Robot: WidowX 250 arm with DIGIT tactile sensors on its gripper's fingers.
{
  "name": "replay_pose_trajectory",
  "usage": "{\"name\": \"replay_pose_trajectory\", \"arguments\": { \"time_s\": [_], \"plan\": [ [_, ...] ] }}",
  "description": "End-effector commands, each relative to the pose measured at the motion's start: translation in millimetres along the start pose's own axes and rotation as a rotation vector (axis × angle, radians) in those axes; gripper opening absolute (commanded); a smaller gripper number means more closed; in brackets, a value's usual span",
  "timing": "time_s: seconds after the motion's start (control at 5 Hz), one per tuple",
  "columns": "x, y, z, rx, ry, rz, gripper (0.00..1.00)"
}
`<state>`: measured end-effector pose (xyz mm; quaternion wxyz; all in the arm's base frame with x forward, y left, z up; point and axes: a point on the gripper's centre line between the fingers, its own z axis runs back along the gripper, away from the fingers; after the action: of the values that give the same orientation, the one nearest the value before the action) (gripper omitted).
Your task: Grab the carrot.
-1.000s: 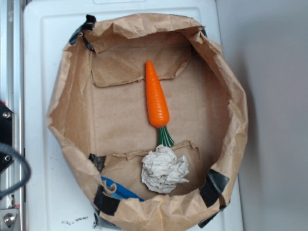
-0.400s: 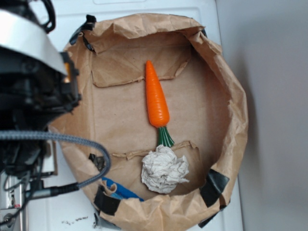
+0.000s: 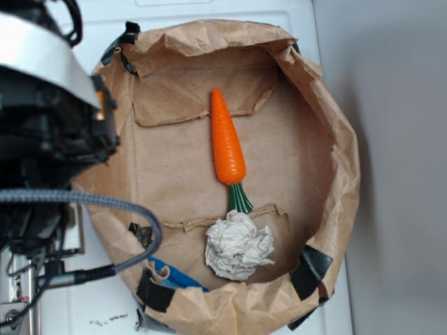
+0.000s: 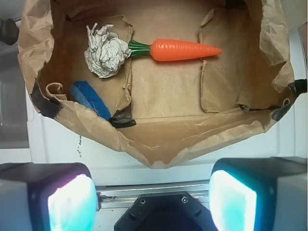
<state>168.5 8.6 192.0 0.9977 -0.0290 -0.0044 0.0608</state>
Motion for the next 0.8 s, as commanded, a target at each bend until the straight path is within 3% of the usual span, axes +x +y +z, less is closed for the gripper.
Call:
{"name": "replay_pose_trajectory", "arguments": {
  "time_s": [0.0, 0.2, 0.4, 0.6],
  "plan": [
    [42.1, 0.8, 3.7, -0.01, -0.063, 0.062, 1.0],
    [76.1, 3.5, -9.0, 0.005, -0.065, 0.076, 1.0],
    [93.4, 3.3, -28.5, 0.024, -0.069, 0.037, 1.0],
    [105.3, 4.7, -55.4, -0.031, -0.111, -0.19, 1.0]
  ]
}}
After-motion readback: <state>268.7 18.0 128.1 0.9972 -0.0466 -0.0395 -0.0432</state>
